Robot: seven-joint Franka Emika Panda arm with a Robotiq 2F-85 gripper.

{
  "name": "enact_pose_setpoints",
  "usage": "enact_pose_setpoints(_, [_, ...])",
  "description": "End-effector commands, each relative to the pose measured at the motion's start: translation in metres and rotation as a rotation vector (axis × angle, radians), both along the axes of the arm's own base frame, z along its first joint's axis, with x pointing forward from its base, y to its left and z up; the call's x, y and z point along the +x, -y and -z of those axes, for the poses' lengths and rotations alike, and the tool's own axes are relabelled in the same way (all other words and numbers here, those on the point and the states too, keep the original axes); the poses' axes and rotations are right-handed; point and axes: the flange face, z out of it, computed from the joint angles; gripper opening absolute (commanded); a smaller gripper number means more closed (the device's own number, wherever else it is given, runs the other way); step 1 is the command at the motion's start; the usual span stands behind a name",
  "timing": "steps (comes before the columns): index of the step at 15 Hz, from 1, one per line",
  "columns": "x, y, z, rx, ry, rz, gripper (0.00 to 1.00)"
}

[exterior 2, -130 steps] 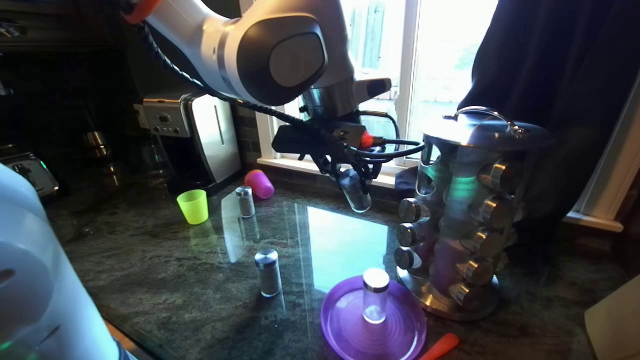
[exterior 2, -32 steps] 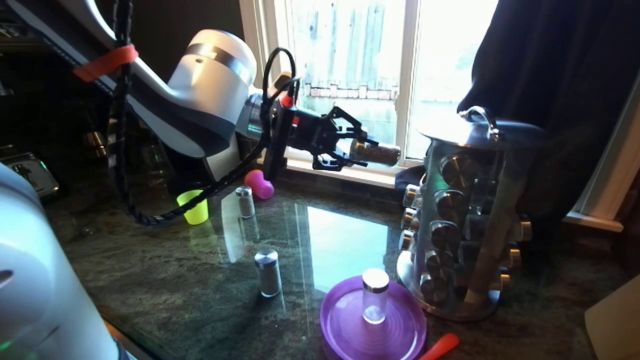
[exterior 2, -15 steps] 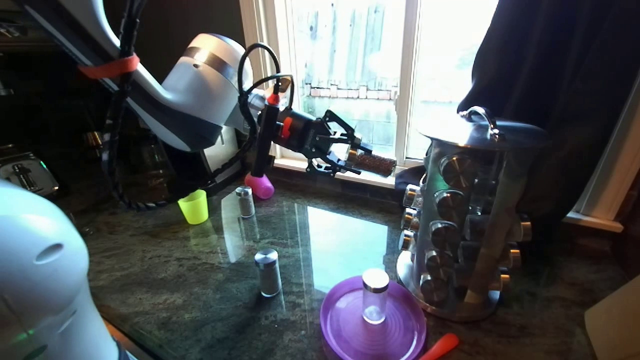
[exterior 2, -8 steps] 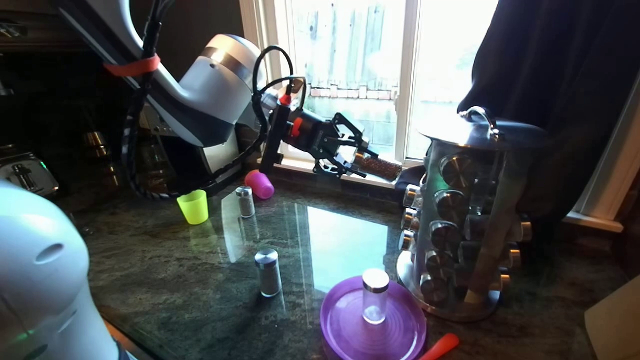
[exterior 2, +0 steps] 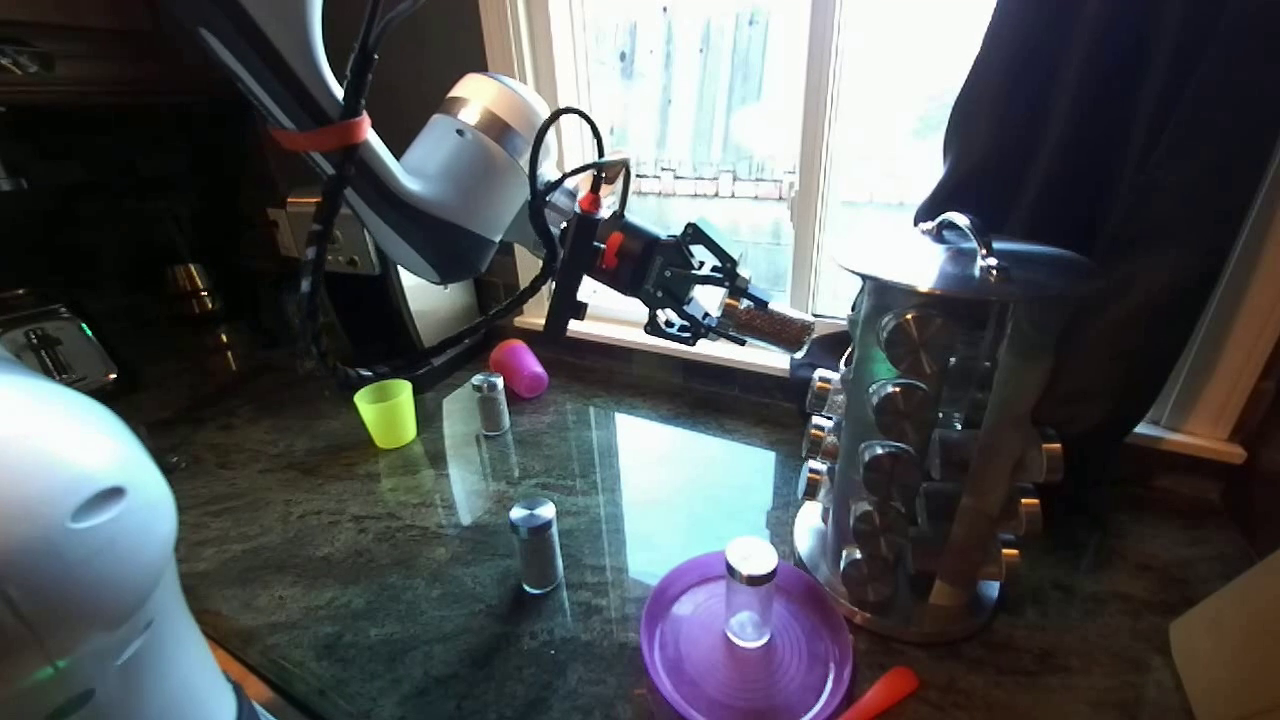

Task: Put the spice bottle on the rack

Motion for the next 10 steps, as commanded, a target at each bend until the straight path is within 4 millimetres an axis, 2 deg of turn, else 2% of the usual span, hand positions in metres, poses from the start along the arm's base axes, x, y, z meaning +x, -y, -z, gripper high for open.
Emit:
enact_pose_setpoints(1, [0.014,0.004,0.003,-0.03,0.03,0.076,0.24])
enact_pose_setpoints(10, [0.029,0.021,0.018,-0.065,0.01,0.155,0.24])
